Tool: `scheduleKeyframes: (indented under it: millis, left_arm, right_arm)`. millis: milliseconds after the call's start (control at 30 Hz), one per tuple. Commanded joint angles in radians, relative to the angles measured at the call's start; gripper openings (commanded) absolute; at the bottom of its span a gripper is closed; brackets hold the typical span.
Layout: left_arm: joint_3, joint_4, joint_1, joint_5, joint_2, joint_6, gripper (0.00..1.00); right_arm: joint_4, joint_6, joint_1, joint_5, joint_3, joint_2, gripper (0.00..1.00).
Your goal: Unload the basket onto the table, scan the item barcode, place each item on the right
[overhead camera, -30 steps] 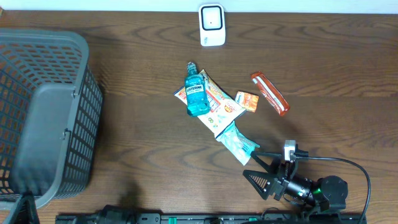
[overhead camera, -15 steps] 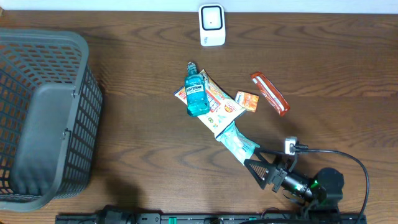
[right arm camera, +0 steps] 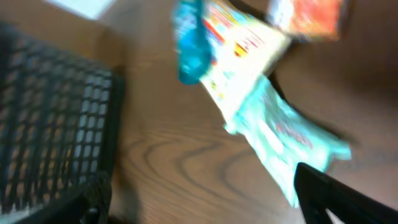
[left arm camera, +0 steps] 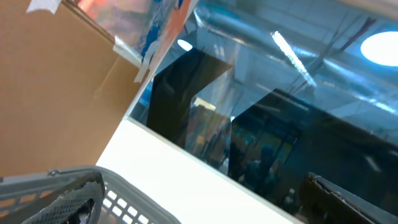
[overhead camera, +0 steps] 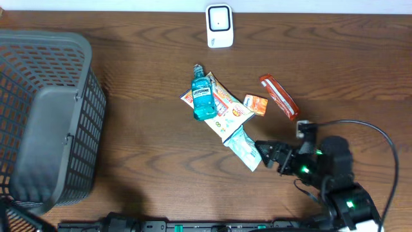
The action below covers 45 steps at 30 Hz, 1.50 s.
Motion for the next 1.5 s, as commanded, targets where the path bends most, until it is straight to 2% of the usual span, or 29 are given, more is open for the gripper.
scheduleKeyframes:
  millis: [0, 133, 433, 533, 667, 700, 767, 867, 933, 1067, 1267, 1467]
  left_arm:
    - [-0.024, 0.011, -0.004, -0.014, -0.002, 0.009, 0.99]
    - [-0.036, 0.018, -0.004, -0.014, -0.002, 0.009, 0.99]
    - [-0.037, 0.018, -0.004, -0.014, -0.002, 0.009, 0.99]
    - [-0.037, 0.019, -0.004, -0.014, -0.002, 0.009, 0.99]
    - [-0.037, 0.019, -0.004, -0.014, -0.002, 0.009, 0.99]
    - [-0.037, 0.019, -0.004, -0.014, -0.002, 0.009, 0.99]
    - [-0.037, 0.019, -0.004, -0.014, -0.002, 0.009, 0.99]
    - [-0.037, 0.019, -0.004, -0.015, -0.002, 0.009, 0.99]
    - [-0.037, 0.020, -0.004, -0.015, -0.002, 0.009, 0.99]
    - [-0.037, 0.023, -0.004, -0.015, -0.002, 0.009, 0.99]
    - [-0.037, 0.023, -0.004, -0.015, -0.002, 0.009, 0.99]
    - [-0.037, 0.022, -0.004, -0.014, -0.002, 0.009, 0.99]
  right_arm:
    - [-0.080, 0.297, 0.076, 0.240, -0.015, 0.105, 0.99]
    - [-0.088, 0.459, 0.116, 0.270, -0.033, 0.241, 0.99]
    - [0.161, 0.461, 0.174, 0.276, -0.033, 0.535, 0.93]
    - [0.247, 0.462, 0.185, 0.272, -0.033, 0.650, 0.78]
    - [0.251, 0.478, 0.189, 0.266, -0.033, 0.753, 0.56]
    - [0.248, 0.487, 0.189, 0.261, -0.033, 0.771, 0.46]
    - [0.240, 0.488, 0.185, 0.260, -0.033, 0.779, 0.26]
    - [0.240, 0.488, 0.180, 0.254, -0.032, 0.762, 0.08]
    - [0.240, 0.487, 0.180, 0.215, -0.030, 0.734, 0.01]
    - [0.240, 0.488, 0.162, 0.053, -0.027, 0.621, 0.01]
    - [0.233, 0.487, 0.060, -0.329, -0.027, 0.473, 0.01]
    - [0.234, 0.693, 0.029, -0.617, -0.027, 0.431, 0.01]
